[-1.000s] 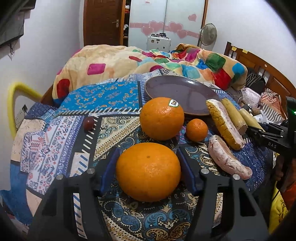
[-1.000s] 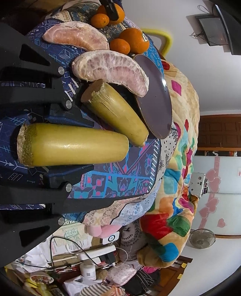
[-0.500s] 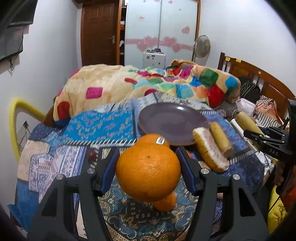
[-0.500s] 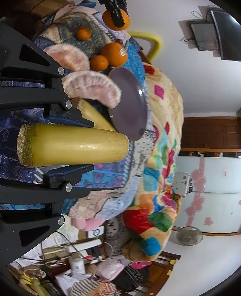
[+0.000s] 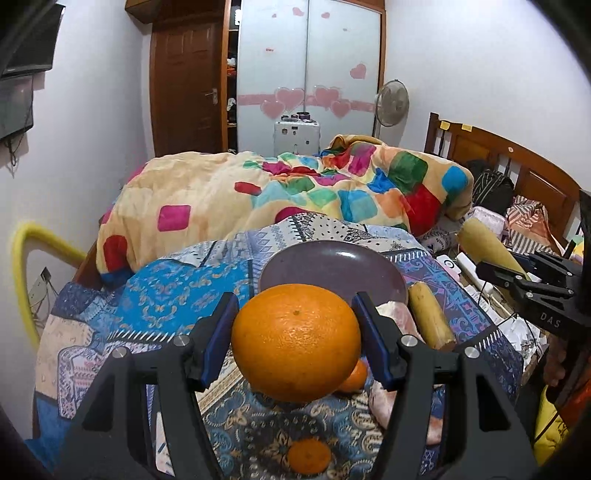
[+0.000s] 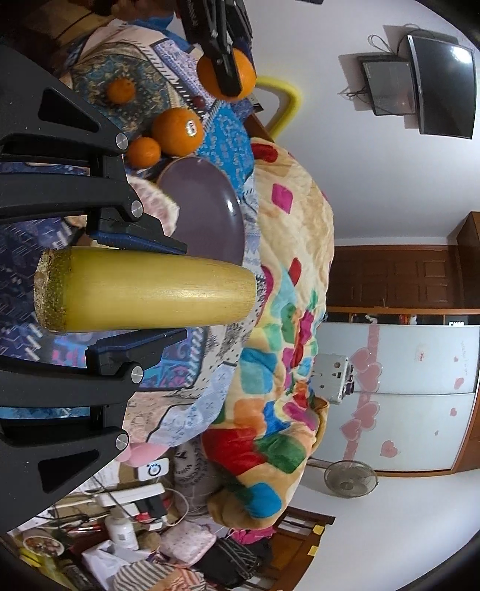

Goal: Organize fruits
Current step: 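Place the bamboo shoot on the brown plate with the right tool while the left tool places the orange there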

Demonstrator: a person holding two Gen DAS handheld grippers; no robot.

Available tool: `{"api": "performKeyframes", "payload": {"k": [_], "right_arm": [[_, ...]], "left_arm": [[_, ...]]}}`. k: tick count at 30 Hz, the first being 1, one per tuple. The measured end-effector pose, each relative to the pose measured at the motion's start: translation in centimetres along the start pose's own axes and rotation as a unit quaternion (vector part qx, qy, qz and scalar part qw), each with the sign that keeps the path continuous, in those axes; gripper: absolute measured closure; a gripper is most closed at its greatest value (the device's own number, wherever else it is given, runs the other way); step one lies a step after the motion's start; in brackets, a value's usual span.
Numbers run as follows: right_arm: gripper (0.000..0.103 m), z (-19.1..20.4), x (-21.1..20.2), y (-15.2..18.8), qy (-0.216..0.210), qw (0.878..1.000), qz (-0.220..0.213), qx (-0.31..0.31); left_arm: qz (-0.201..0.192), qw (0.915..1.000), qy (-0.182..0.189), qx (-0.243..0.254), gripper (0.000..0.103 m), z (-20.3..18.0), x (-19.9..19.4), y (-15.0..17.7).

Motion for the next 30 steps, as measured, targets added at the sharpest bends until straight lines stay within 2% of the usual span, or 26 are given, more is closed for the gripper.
{"api": "performKeyframes", "payload": {"k": [14,21,30], "right_arm": [[0.068,1.5,3.9,-1.8,-0.021,1.0,0.008,-0.014],[0.068,1.6,6.8,-2.6,-0.021,0.999,0.025,-0.02],[0.068,1.9,10.7,-3.3,-0.019,0.997,0.064,-0.037]], "left_arm": [[0.016,0.9997,-0.006,0.017,0.04,-0.8,5.0,-3.3],[0.056,0.9984,0.006,0.008,0.04,-0.3,8.7,-4.2],[0.108,0.9939,-0.007,0.022,0.04,0.3,12.9,-4.3]]}}
Point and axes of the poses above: each gripper's, at about its wrist camera, not at the fingertips, and x roughly the way its jaws point, z to its left, y to its underside, the point moved 7 cm from there along x, roughly the way its jaws point, and after that the axes turned 6 degrees about z, right-handed, at the moved point
